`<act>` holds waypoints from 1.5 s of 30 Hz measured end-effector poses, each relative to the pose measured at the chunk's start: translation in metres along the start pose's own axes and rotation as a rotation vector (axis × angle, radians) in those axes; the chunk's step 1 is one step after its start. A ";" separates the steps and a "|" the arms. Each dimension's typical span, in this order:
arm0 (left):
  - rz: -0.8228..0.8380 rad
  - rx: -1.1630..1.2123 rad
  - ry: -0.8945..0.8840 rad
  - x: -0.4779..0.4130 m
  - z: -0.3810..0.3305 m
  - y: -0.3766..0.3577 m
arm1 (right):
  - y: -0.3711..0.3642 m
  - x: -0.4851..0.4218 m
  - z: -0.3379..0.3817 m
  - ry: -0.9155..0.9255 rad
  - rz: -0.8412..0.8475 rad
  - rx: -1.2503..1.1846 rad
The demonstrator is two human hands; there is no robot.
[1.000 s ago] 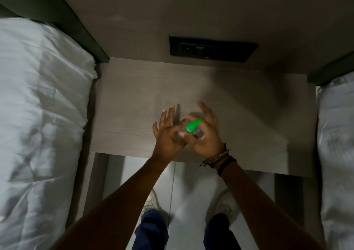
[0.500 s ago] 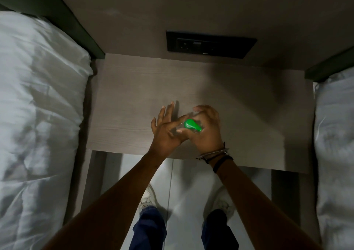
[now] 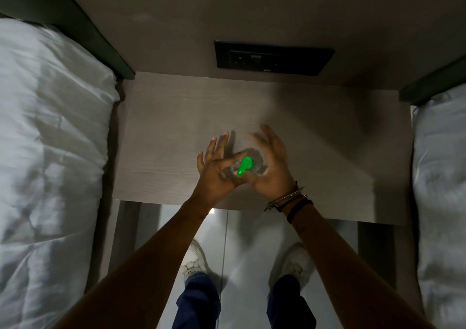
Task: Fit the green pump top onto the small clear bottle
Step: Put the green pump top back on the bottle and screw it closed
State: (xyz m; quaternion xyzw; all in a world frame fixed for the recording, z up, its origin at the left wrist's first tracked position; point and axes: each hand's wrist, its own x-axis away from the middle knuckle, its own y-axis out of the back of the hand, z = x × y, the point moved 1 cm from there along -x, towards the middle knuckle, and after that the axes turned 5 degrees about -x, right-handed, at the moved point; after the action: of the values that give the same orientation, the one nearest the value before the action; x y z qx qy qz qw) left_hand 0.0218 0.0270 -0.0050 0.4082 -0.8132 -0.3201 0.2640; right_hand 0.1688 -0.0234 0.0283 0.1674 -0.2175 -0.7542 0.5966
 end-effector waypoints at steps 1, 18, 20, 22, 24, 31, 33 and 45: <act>0.001 0.009 0.015 -0.001 -0.001 0.000 | 0.002 0.001 -0.002 0.049 0.006 0.012; -0.009 -0.012 -0.020 0.001 -0.001 0.001 | -0.004 0.003 0.003 -0.096 -0.031 0.121; 0.014 0.017 0.014 -0.001 -0.002 0.001 | 0.001 0.004 0.001 -0.036 0.000 0.036; 0.026 0.027 0.022 -0.003 -0.002 0.000 | 0.003 0.004 0.000 -0.001 -0.016 0.062; 0.016 0.005 -0.001 -0.002 -0.002 0.000 | 0.000 0.003 0.003 -0.041 -0.072 0.127; 0.014 0.048 -0.006 -0.002 -0.002 0.001 | 0.001 0.008 -0.003 -0.011 -0.027 -0.038; 0.015 0.048 0.007 -0.002 -0.002 0.000 | 0.000 0.007 -0.001 -0.033 -0.076 0.026; -0.032 -0.134 -0.028 -0.007 0.012 -0.011 | -0.011 0.001 0.008 -0.057 -0.116 0.140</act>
State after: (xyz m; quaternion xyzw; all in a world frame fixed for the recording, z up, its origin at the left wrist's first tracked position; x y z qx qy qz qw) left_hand 0.0223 0.0311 -0.0222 0.3982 -0.7868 -0.3836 0.2743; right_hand 0.1551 -0.0214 0.0293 0.1996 -0.2767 -0.7748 0.5322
